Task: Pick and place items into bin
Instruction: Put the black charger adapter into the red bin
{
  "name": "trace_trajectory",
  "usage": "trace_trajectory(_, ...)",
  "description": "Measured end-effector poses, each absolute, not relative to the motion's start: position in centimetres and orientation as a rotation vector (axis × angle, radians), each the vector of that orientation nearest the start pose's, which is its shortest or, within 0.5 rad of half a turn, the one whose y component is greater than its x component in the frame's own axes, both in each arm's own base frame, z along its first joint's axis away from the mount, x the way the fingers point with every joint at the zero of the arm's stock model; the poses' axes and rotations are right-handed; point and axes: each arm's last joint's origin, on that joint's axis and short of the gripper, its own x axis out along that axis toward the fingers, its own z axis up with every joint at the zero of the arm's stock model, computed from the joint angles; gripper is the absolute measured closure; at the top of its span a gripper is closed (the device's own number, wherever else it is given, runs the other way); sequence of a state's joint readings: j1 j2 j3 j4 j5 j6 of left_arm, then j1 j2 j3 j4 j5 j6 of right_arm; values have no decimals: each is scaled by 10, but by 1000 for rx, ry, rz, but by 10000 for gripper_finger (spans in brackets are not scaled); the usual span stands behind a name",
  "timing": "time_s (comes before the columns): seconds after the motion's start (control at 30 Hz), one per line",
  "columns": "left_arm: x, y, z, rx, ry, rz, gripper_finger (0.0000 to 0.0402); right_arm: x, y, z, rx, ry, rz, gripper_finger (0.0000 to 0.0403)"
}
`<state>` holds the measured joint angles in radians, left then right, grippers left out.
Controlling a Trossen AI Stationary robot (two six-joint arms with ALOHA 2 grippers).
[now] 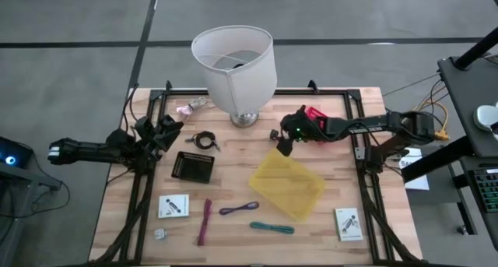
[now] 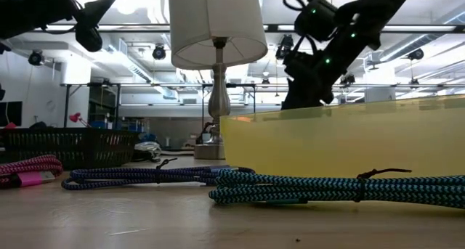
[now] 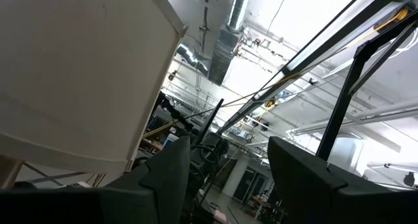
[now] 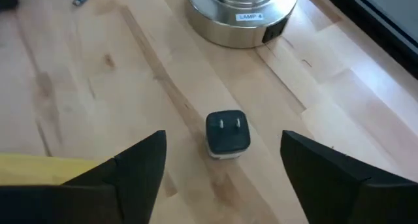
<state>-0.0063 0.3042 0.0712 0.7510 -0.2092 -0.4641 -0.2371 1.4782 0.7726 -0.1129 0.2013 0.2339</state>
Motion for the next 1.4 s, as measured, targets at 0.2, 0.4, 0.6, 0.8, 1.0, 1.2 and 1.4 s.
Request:
trace_trajectory(0.2,104,5,228,-508,-544,78,211,285,-82,170,204,826,-512,91)
trace_trajectory(0.4,105,5,227,-507,-540,79,211,295,-92,159,221,837,-495,89)
trace_trajectory(0.6,105,5,227,-507,-540,79,211,306,-100,147,237,875,-499,97)
trace_trajectory(0.8,105,5,227,-508,-540,79,211,315,-107,138,253,898,-495,104)
trace_trajectory(1.0,104,5,227,-508,-540,79,211,322,-110,137,253,900,-482,117)
trace_trajectory(1.2,104,5,227,-508,-541,79,211,321,-111,136,235,916,-476,134)
trace_trajectory(1.4,104,5,227,-509,-540,79,211,317,-113,135,246,945,-487,150)
